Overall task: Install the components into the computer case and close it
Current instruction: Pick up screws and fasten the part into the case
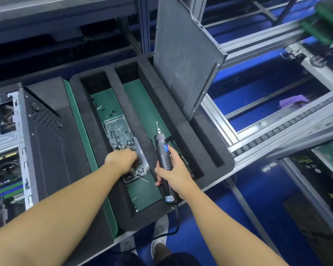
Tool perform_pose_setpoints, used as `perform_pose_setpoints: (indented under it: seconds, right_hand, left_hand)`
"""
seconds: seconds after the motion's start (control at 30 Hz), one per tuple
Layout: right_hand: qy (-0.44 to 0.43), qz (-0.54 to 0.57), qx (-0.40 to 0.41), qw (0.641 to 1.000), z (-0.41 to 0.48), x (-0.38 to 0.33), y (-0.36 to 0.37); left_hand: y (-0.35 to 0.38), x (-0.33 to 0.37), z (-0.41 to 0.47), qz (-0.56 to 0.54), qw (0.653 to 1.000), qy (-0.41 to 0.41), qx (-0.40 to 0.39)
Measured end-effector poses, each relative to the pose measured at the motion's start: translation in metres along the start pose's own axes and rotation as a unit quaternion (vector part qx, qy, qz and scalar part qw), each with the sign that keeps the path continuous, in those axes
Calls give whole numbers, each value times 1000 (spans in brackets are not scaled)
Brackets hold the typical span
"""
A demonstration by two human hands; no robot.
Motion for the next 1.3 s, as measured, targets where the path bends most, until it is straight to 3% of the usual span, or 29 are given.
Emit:
perform_pose_setpoints:
  seconds: [0.43, 0.5, 0.6, 0.7, 0.83, 0.9, 1.03, 1.13, 1.3]
  right_hand:
    - [6, -12, -15, 1000, 3, 2, -3]
    - [12, -18, -14, 1000, 2, 0, -3]
    - [17, -30, -21, 999, 1, -5, -2]
    - [17, -72, -23, 997, -3, -13, 2]
    - [-7, -131, -10, 991, -9, -29, 15]
    - [-22, -163, -16, 986, -13, -41, 26]
    - [-60, -199, -36, 977, -25, -67, 57]
    - [-83, -211, -49, 973, -40, -81, 83]
    - [-130, -279, -58, 950, -77, -95, 126]
  left_hand:
    - [4, -3, 1, 27, 997, 19, 65]
    - [-2, -5, 1, -26, 995, 31, 86]
    - [-23, -20, -2, -201, 970, 18, 133]
    - [-45, -41, -17, -397, 904, -30, 157]
    - [-71, -55, -46, -666, 717, -25, 205]
    - [-85, -56, -60, -734, 643, -16, 217]
    - [-106, -52, -90, -818, 527, 26, 229]
    - [-110, -54, -119, -851, 472, 62, 224]
    - [-109, -58, -167, -857, 449, 120, 223]
Point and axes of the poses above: each hand's wrist, its own z-axis towards the middle knuckle, its own y-axis out of the palm, x = y × z, the point moved 2 cm from there along z, towards the middle knuckle, and after that the axes turned 6 degrees about y, right-handed, at the moved point
